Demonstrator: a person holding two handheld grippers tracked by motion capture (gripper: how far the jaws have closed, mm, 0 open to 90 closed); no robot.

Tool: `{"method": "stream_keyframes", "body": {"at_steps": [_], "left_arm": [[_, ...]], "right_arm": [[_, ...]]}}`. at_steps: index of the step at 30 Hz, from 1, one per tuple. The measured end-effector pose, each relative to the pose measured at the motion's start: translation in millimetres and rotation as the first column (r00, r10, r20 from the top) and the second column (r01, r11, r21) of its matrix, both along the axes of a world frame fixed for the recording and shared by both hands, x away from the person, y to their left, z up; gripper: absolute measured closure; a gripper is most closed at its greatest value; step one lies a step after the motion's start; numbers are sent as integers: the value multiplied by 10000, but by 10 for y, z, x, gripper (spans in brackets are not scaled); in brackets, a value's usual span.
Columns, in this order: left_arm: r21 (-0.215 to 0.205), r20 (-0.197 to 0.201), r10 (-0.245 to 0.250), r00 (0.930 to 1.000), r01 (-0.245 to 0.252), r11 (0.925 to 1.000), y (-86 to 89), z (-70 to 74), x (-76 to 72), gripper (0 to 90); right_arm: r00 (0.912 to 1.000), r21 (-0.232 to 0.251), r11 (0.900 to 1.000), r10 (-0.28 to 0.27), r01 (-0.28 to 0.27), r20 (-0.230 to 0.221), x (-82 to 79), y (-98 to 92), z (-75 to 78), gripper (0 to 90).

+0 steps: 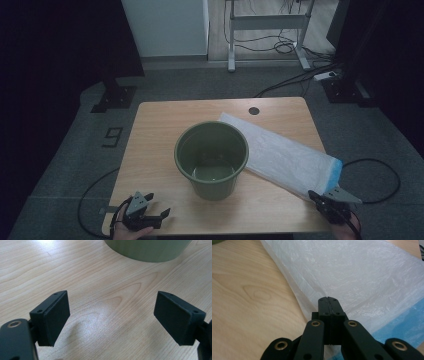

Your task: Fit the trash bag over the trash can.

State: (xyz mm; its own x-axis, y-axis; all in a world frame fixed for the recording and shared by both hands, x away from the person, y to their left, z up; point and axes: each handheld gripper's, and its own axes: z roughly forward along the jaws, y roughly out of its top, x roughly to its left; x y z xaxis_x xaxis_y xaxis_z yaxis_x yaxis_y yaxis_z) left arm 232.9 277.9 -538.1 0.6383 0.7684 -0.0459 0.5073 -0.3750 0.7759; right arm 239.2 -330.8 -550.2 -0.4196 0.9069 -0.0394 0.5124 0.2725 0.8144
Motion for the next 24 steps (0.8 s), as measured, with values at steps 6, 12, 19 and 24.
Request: {"method": "stream_keyframes", "body": {"at_steps": [6,12,19,24], "left_arm": [[-43,17,13,10000,-13,10000,2,3,2,132],[41,-12,-66,10000,66,10000,-14,-8,4,132],[-209,43,57,10000,-56,9998,56,1,10,132],[-309,22,15,10000,-14,9995,74,-1,19,133]], "right_arm": [[9974,165,9997,-200,189,692,-71,92,97,474],[9908,389,9955,814,-860,1083,193,683,339,286],[9885,732,9861,1463,-1488,388,804,1327,273,262],[9880,599,9864,1541,-1533,-89,1071,1623,164,245]]}}
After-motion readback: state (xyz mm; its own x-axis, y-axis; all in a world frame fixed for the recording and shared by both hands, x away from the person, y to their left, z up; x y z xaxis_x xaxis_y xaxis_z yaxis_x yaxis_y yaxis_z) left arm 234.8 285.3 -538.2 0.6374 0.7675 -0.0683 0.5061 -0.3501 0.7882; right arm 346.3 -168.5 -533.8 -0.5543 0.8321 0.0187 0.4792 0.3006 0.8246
